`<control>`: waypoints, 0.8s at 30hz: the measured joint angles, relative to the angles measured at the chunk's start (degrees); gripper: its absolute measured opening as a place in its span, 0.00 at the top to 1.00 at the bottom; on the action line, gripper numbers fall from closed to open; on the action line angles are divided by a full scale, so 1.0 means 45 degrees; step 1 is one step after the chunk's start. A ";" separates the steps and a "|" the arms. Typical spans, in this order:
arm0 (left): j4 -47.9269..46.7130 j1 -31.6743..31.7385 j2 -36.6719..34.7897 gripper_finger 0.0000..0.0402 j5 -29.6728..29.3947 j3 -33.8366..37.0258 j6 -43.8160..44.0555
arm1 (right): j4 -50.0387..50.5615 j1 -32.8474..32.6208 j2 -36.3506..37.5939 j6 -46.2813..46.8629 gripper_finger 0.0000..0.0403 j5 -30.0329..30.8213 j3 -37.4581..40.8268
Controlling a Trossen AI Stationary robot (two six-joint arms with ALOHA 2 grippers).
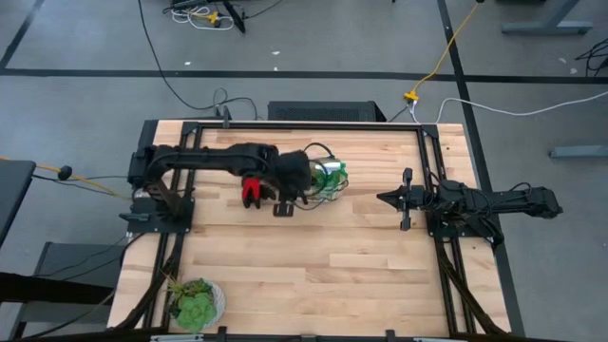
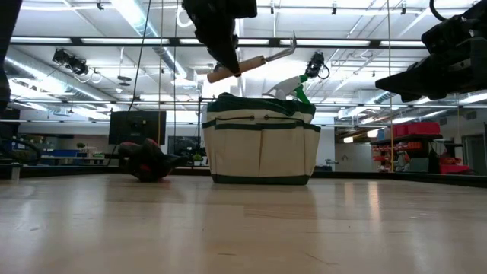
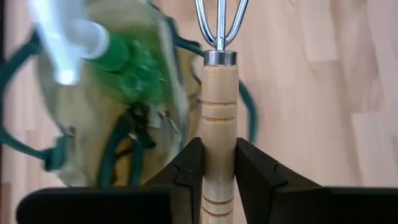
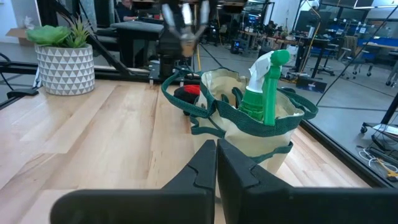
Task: Pick & Place Garden tools in Gardening bag
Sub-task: Put the brown hand rake into the gardening bag
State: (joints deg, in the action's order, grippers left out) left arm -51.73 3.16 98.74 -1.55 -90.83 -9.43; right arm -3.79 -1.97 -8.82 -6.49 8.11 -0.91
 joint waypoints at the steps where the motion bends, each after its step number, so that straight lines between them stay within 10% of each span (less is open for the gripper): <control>1: 0.0110 0.0198 0.0000 0.81 0.0045 0.0000 -0.0115 | 0.0000 0.0002 0.0005 0.0002 0.96 -0.0002 0.0000; 24: 0.2078 0.3101 0.0005 0.81 0.2405 0.0282 -0.1049 | 0.0000 0.0003 0.0000 0.0002 0.96 -0.0001 0.0000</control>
State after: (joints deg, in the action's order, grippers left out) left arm -42.38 17.11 98.76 9.28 -89.56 -14.15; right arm -3.79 -1.96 -8.82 -6.48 8.10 -0.91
